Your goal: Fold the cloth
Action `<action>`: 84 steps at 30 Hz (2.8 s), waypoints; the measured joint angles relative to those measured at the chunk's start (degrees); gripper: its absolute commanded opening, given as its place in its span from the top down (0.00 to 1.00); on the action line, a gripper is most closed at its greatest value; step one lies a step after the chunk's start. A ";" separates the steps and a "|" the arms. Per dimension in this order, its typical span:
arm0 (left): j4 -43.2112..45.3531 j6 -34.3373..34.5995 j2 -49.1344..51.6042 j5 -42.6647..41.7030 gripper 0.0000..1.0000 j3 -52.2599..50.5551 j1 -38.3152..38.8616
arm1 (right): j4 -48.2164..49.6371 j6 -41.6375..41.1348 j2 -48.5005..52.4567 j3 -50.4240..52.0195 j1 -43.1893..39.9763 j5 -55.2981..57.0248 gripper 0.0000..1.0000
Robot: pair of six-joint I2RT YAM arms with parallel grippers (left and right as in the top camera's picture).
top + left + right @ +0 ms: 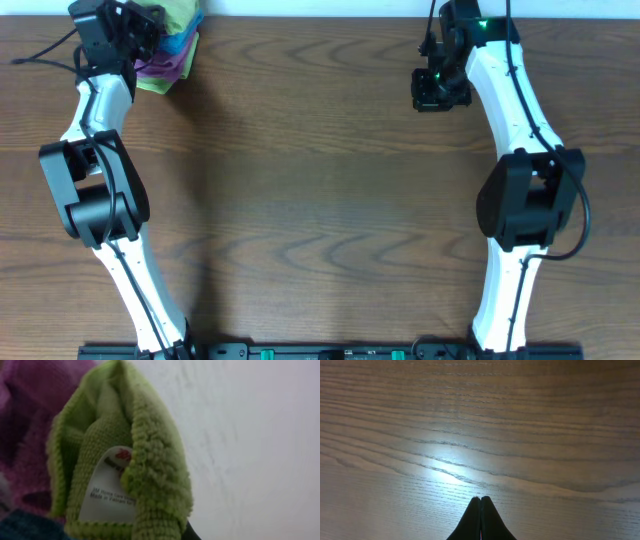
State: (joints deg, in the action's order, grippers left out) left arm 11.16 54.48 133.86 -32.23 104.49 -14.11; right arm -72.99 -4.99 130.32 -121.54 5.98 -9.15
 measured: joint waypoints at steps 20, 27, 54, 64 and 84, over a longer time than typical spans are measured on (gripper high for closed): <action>-3.69 -3.30 0.00 -2.69 0.05 0.39 -1.46 | 0.00 0.00 0.00 0.00 0.00 -0.02 0.98; -10.10 -3.50 -0.15 -5.51 0.05 0.46 -4.31 | 0.22 0.00 0.00 0.00 0.00 -0.02 0.98; -62.14 -40.06 -32.59 3.06 0.05 0.74 -3.65 | -5.09 5.27 -12.35 0.00 -0.02 7.17 0.21; -71.69 -48.72 -46.23 4.46 0.05 0.79 -2.43 | -11.21 5.70 -27.34 -0.02 -0.02 8.20 0.01; -77.72 -50.95 -93.09 8.28 0.05 -21.42 6.84 | -10.03 5.70 -76.63 34.27 7.02 10.08 0.01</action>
State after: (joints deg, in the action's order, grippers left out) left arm -66.57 3.53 40.77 -23.94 83.07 -7.27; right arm -83.02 0.71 53.69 -87.26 12.99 0.93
